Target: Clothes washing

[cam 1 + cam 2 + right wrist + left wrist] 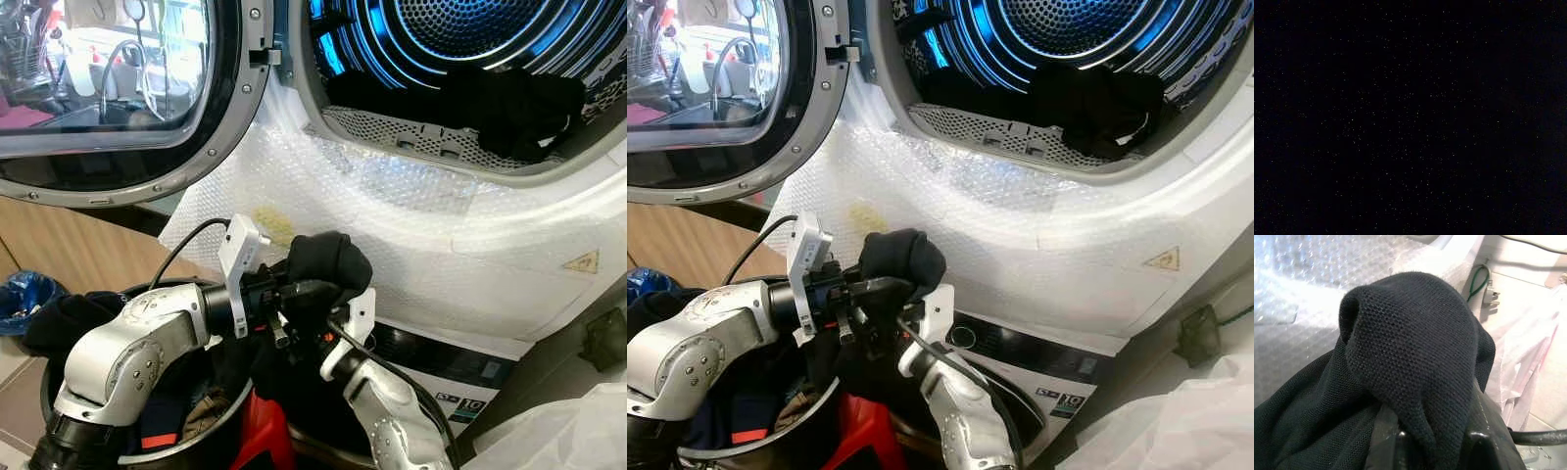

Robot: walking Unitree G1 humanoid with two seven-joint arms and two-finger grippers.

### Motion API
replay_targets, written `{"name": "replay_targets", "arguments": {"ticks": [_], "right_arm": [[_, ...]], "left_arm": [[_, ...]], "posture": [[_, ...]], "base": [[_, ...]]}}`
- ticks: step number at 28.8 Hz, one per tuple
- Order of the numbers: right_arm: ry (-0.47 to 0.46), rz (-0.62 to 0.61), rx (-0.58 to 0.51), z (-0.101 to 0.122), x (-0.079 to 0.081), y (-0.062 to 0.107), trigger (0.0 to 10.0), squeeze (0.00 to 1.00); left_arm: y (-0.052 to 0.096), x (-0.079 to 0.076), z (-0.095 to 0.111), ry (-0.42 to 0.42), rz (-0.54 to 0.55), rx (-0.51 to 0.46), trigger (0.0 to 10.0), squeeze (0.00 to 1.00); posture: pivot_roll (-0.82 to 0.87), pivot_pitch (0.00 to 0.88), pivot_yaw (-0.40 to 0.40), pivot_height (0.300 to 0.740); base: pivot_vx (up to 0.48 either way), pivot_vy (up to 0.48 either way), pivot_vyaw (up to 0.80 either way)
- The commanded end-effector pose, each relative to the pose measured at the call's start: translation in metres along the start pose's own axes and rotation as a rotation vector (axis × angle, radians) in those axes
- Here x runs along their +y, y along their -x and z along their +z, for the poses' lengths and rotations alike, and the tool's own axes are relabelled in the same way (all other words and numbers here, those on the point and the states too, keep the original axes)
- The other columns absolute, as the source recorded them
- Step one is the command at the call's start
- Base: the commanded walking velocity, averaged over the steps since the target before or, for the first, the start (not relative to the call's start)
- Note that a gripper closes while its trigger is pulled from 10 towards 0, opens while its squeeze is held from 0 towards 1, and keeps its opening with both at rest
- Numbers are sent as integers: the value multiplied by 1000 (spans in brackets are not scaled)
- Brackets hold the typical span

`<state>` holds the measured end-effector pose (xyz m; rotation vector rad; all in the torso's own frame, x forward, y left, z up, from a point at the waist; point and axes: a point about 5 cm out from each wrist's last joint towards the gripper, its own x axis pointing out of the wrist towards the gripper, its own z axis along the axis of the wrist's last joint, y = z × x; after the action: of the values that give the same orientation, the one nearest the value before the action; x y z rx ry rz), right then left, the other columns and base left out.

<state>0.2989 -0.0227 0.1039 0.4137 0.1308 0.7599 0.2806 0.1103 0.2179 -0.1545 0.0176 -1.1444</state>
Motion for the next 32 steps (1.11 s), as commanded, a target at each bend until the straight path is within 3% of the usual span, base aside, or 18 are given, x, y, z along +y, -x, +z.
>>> {"name": "replay_targets", "arguments": {"ticks": [1,5,9,11,15,16,18,19,20,21,22,27,28,29,30,32], "right_arm": [[-103,-46,89,-22,7,-7,10000,0],[-186,-150,72,-24,2,-14,10000,0],[-198,-178,62,-24,2,-17,10000,0],[-285,-231,32,-23,0,-21,10000,0],[-294,-245,13,-21,-1,-23,10000,0],[-331,-254,-24,-17,-2,-24,5765,0],[-350,-250,-42,-14,-3,-25,6157,0],[-372,-240,-73,-10,-4,-26,10000,0],[-386,-233,-88,-8,-4,-26,10000,0],[-404,-222,-111,-6,-4,-27,2353,0],[-427,-212,-136,-3,-4,-27,0,0],[-468,-79,-243,12,5,-26,0,0],[-476,-42,-268,15,7,-25,667,0],[-476,-42,-268,15,7,-25,667,0],[-490,-18,-287,18,8,-24,0,0],[-552,71,-355,27,10,-18,0,0]], "left_arm": [[-17,-19,23,-84,-116,-118,0,0],[-24,-22,25,-79,-119,-145,0,0],[-27,-25,26,-73,-126,-160,0,0],[-32,-28,28,-67,-135,-176,0,0],[-34,-30,28,-61,-143,-182,0,0],[-34,-32,28,-54,-146,-186,0,0],[-34,-32,27,-52,-146,-188,0,0],[-34,-34,26,-46,-145,-189,0,0],[-34,-34,26,-44,-144,-189,0,0],[-34,-34,25,-42,-144,-189,0,0],[-34,-35,25,-40,-144,-190,0,0],[-35,-37,23,-30,-148,-196,0,0],[-35,-38,23,-27,-148,-195,0,0],[-35,-38,23,-27,-148,-195,0,0],[-35,-38,22,-26,-147,-194,0,0],[-34,-40,22,-21,-142,-194,0,0]], "posture": [[7,59,-43,740],[6,57,-43,740],[6,55,-41,740],[7,54,-41,740],[11,51,-39,740],[11,51,-39,740],[11,51,-39,740],[14,50,-39,740],[14,50,-39,740],[14,50,-39,740],[14,52,-41,740],[14,52,-41,740],[14,52,-41,740],[14,52,-41,740],[12,56,-42,740],[15,57,-42,740]], "base": [[0,0,0],[0,0,0],[0,0,0],[0,0,0],[0,0,0],[0,0,0],[0,0,0],[0,0,0],[0,0,0],[0,0,0],[0,0,0],[0,0,0],[0,0,0],[0,0,0],[0,0,0],[0,0,0]]}}
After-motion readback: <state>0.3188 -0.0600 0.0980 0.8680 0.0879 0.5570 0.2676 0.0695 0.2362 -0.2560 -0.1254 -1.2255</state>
